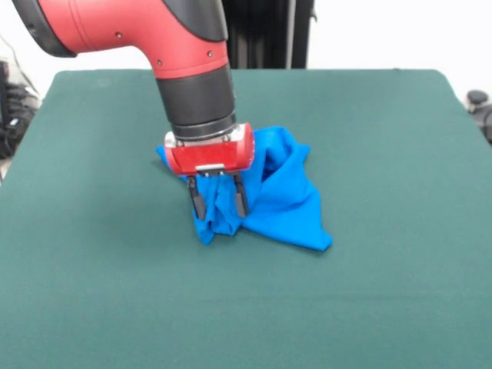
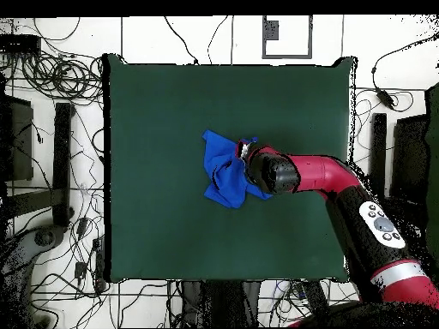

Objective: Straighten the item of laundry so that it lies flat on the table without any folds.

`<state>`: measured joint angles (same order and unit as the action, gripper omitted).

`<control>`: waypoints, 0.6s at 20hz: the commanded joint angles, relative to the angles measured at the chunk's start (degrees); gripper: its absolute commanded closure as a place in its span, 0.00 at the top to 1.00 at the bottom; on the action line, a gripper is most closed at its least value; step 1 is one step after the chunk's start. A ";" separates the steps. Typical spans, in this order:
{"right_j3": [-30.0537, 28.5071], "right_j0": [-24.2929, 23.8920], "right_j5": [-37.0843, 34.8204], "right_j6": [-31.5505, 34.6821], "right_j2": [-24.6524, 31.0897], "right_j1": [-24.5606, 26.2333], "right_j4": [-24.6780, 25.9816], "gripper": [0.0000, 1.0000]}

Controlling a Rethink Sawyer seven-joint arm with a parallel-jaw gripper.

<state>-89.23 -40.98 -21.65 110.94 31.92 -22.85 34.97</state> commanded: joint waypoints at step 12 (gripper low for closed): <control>-2.24 2.87 3.55 -1.73 -1.28 2.82 4.43 1.00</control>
<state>-89.22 -40.95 -20.68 110.94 31.79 -21.40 34.96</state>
